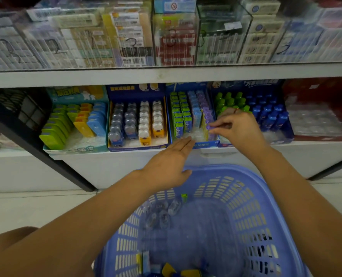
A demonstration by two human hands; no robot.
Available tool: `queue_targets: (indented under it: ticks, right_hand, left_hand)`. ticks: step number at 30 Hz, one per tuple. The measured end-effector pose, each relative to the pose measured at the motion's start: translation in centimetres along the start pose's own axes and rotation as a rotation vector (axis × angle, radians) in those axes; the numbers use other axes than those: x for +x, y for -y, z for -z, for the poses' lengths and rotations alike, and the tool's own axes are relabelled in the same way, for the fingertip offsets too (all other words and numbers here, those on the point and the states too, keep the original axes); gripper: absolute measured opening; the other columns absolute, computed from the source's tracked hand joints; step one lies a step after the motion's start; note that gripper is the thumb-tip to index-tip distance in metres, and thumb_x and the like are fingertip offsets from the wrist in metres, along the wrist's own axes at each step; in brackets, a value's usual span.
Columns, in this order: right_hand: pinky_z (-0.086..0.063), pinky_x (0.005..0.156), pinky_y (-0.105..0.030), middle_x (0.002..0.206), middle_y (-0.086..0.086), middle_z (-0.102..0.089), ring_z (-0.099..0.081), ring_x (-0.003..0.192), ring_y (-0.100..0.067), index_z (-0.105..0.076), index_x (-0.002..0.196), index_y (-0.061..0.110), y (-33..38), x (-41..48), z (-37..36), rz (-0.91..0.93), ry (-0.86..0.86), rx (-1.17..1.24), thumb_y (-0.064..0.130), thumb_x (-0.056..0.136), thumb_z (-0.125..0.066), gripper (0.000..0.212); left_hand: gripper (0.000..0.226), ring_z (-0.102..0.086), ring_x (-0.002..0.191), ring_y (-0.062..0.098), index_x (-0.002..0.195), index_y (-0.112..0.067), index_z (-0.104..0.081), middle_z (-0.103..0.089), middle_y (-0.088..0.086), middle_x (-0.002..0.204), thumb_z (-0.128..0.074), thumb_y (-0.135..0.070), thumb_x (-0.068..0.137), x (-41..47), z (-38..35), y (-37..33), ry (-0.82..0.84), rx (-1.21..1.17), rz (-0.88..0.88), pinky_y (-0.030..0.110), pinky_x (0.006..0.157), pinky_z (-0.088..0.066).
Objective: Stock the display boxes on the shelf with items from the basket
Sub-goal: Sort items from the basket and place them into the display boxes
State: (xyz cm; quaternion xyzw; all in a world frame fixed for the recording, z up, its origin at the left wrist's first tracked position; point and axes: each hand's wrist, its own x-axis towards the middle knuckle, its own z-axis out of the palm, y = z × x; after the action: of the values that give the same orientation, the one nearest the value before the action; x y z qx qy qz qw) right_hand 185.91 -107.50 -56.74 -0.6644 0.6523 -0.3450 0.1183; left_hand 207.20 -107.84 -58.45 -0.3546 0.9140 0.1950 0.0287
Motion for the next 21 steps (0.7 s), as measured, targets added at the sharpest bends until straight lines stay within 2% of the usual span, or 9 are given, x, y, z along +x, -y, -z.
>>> queue_targets:
  ticks: [2,4,6,8,11,14,16,19,21]
  right_hand:
    - [-0.044,0.071,-0.021,0.088,-0.006,-0.061,-0.055,0.073,-0.015,-0.075,0.092,0.004,0.2,0.1,0.2,-0.005,0.036,-0.071,0.012,0.073,-0.078,0.022]
    - [-0.034,0.064,-0.010,0.084,-0.003,-0.055,-0.052,0.067,-0.014,-0.072,0.097,0.005,0.8,-0.4,0.5,0.012,0.048,-0.126,0.015,0.074,-0.078,0.025]
    - [-0.034,0.058,-0.007,0.075,0.004,-0.050,-0.048,0.060,-0.003,-0.067,0.092,0.012,1.7,-1.6,0.3,0.002,0.036,-0.059,0.022,0.073,-0.079,0.024]
    - [-0.036,0.054,-0.008,0.066,0.008,-0.052,-0.047,0.055,0.001,-0.063,0.082,0.019,2.6,-3.5,-1.3,-0.018,0.146,0.075,0.030,0.072,-0.080,0.023]
    - [-0.037,0.055,-0.011,0.072,0.006,-0.061,-0.052,0.061,-0.001,-0.066,0.083,0.021,2.5,-7.0,-5.9,-0.040,0.593,0.005,0.034,0.075,-0.077,0.019]
    - [-0.043,0.077,-0.025,0.105,-0.007,-0.068,-0.061,0.097,-0.020,-0.067,0.105,0.013,0.0,-11.0,-10.8,-0.114,0.917,-0.238,0.027,0.082,-0.069,0.027]
    - [-0.043,0.087,-0.028,0.120,-0.010,-0.063,-0.058,0.110,-0.024,-0.061,0.120,0.012,-2.4,-13.8,-13.3,-0.194,1.100,-0.309,0.026,0.084,-0.068,0.040]
    - [-0.040,0.098,-0.030,0.132,-0.008,-0.054,-0.052,0.118,-0.024,-0.048,0.134,0.016,-5.0,-17.6,-15.6,-0.294,1.321,-0.277,0.030,0.079,-0.074,0.063]
    - [-0.041,0.100,-0.032,0.136,-0.009,-0.049,-0.049,0.122,-0.025,-0.043,0.135,0.014,-6.0,-19.7,-16.6,-0.313,1.399,-0.242,0.034,0.075,-0.078,0.072]
  left_hand:
    - [0.073,-0.005,0.147,0.013,0.153,-0.016,-0.006,-0.001,-0.002,0.161,-0.050,-0.031,0.097,-0.4,0.1,-0.1,-0.045,-0.061,0.001,0.022,0.115,-0.011]
    - [0.061,-0.022,0.142,0.015,0.150,-0.015,-0.024,-0.020,0.000,0.158,-0.050,-0.028,0.097,-1.0,-0.3,-0.6,-0.207,-0.155,-0.022,0.020,0.110,-0.020]
    - [0.043,-0.044,0.124,0.017,0.137,-0.013,-0.045,-0.044,0.005,0.140,-0.052,-0.022,0.095,-1.8,-1.5,-1.0,-0.345,-0.259,-0.028,0.019,0.097,-0.033]
    - [0.029,-0.055,0.105,0.021,0.120,-0.009,-0.056,-0.056,0.009,0.119,-0.055,-0.015,0.092,-2.5,-3.7,-1.2,-0.340,-0.360,0.059,0.019,0.083,-0.039]
    - [0.025,-0.058,0.106,0.032,0.111,-0.004,-0.059,-0.061,0.017,0.113,-0.055,-0.013,0.088,-3.6,-7.7,-0.4,-0.127,-0.348,0.316,0.029,0.083,-0.040]
    - [0.033,-0.056,0.114,0.030,0.119,-0.002,-0.058,-0.061,0.018,0.121,-0.056,-0.020,0.091,-5.1,-11.1,1.2,0.111,-0.317,0.557,0.030,0.090,-0.039]
    - [0.032,-0.052,0.119,0.028,0.122,0.002,-0.055,-0.058,0.021,0.124,-0.050,-0.015,0.096,-6.1,-13.5,1.8,0.262,-0.344,0.597,0.028,0.093,-0.036]
    - [0.034,-0.046,0.125,0.031,0.128,0.009,-0.048,-0.055,0.030,0.110,-0.039,-0.008,0.100,-7.7,-17.3,1.8,0.581,-0.343,0.584,0.023,0.091,-0.031]
    - [0.036,-0.049,0.124,0.031,0.129,0.004,-0.050,-0.056,0.024,0.125,-0.046,-0.014,0.099,-8.5,-19.4,2.3,0.671,-0.257,0.621,0.024,0.086,-0.037]
